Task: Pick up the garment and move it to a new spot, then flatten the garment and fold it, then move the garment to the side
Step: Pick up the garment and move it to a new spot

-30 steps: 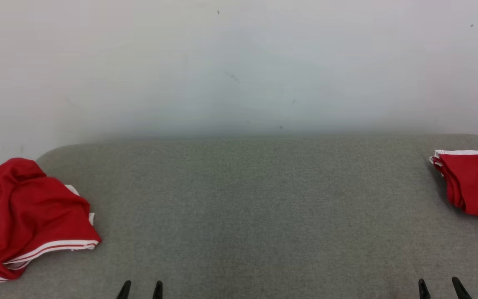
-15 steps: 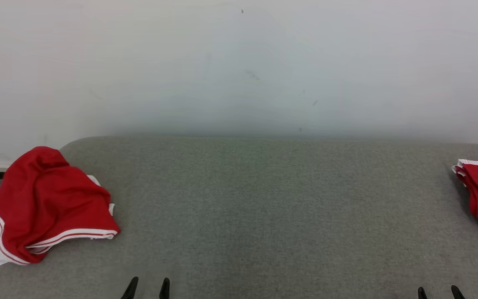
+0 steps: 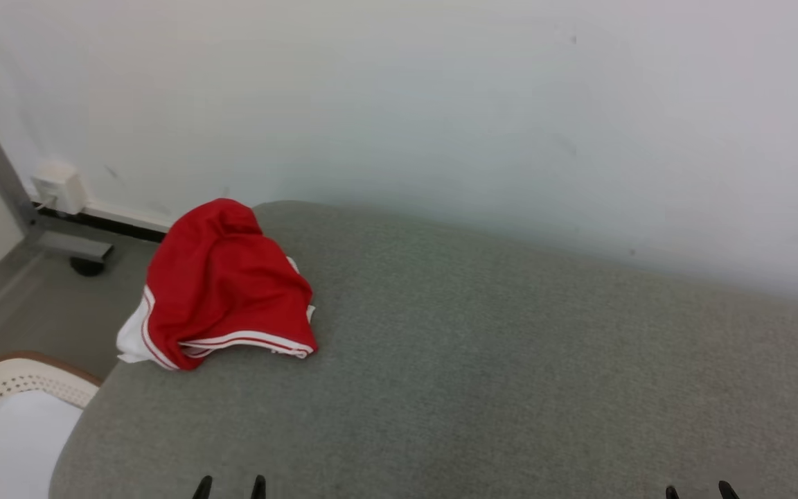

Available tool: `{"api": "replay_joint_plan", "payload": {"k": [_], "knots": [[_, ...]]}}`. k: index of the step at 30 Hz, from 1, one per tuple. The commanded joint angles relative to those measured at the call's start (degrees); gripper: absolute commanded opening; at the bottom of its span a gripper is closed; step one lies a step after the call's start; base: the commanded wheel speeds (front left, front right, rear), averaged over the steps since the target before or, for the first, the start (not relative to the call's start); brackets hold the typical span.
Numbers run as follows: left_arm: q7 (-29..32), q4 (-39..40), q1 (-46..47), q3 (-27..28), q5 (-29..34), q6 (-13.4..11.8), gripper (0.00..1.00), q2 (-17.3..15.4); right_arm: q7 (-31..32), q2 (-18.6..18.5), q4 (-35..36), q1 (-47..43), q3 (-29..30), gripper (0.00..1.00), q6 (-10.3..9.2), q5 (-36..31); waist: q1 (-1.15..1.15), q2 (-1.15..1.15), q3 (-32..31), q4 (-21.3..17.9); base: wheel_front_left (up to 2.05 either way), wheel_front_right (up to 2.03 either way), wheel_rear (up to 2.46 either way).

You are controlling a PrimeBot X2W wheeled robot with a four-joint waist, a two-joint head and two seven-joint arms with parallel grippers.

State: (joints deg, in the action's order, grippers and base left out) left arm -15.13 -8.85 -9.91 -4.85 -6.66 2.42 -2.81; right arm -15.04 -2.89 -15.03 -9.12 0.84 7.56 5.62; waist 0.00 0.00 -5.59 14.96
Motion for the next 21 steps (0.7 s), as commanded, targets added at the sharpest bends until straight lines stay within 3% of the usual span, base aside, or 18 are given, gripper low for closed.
{"api": "replay_joint_plan", "payload": {"k": [1, 13, 17, 21], "knots": [[-0.01, 0.17, -0.65, 0.20, 0.69, 0.13, 1.00, -0.20, -0.16, -0.06, -0.33, 0.58, -0.06, 1.00, -0.16, 0.26, 0.00, 0.00, -0.57, 2.27, 0.00, 0.00, 0.00], [0.00, -0.05, 5.35, 2.91, -0.27, 2.06, 1.00, -1.84, -0.16, -0.07, 0.42, 1.39, 0.84, 1.00, -0.16, -1.87, 0.00, 0.00, 3.04, 2.12, 0.00, 0.00, 0.00], [0.03, -2.26, 13.50, 4.35, -1.81, 3.09, 1.00, -4.28, -0.16, -0.14, 2.36, 4.10, 2.80, 1.00, -0.16, -4.57, 0.00, 0.00, 9.53, 0.94, 0.00, 0.00, 0.00], [2.25, -4.97, 24.78, 5.68, -3.41, 3.55, 1.00, -7.12, -0.16, -2.45, 4.77, 8.06, 5.00, 1.00, -0.16, -5.96, 0.00, 0.00, 17.57, -0.02, 0.00, 0.00, 0.00]]}}
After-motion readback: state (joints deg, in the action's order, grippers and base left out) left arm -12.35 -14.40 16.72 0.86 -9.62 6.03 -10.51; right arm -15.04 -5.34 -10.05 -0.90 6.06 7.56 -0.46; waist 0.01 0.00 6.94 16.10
